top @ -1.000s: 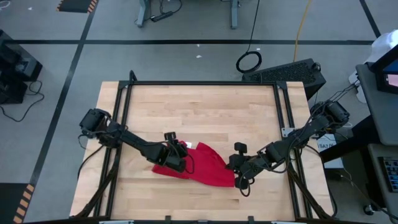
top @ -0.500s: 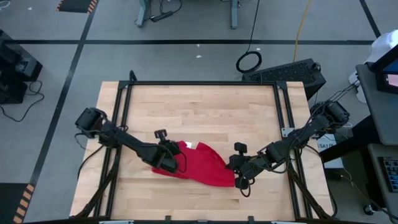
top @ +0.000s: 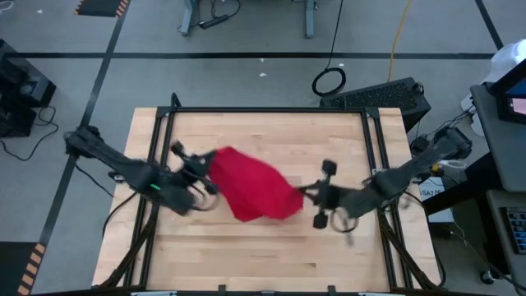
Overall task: Roll towel
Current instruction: Roll the red towel
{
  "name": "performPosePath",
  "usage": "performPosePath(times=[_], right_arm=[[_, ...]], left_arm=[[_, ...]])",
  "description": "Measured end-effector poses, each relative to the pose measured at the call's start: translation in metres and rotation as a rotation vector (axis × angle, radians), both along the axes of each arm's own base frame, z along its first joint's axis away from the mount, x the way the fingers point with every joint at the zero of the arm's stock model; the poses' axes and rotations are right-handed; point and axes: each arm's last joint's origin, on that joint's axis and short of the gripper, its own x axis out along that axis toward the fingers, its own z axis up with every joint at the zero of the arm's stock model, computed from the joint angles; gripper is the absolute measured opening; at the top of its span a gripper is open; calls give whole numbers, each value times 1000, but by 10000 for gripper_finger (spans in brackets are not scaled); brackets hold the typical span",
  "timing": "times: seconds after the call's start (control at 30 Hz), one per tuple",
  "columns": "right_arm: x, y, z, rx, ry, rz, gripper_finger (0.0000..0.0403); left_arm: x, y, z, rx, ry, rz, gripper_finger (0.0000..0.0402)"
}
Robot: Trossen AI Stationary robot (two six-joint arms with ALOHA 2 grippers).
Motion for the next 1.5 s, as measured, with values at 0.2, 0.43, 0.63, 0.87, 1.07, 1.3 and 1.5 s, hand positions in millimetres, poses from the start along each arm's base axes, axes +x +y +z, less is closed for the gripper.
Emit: performPosePath(times=[0.2, 0.43, 0.63, 0.87, 1.07, 1.3, 1.5], right_arm=[[-34, -11, 86, -25, -206, 138, 6], [-50, 10, 99, 126, -203, 381, 6], [-40, 41, 45, 279, 157, 297, 6], [-20, 82, -9, 349, 368, 171, 6], [-5, 105, -44, 367, 518, 203, 6], [2, 115, -64, 346, 634, 263, 6], [3, 117, -69, 330, 658, 276, 6]], left_arm=[[-41, -1, 63, -35, -184, -256, 4], [-77, -8, 87, -159, -310, -745, 4], [-82, -25, 67, -337, -149, -1063, 5], [-62, -55, 23, -499, 58, -1035, 6], [-38, -84, -11, -565, 207, -1030, 7], [-16, -113, -46, -621, 378, -1082, 8], [-6, -127, -66, -668, 458, -1089, 8]])
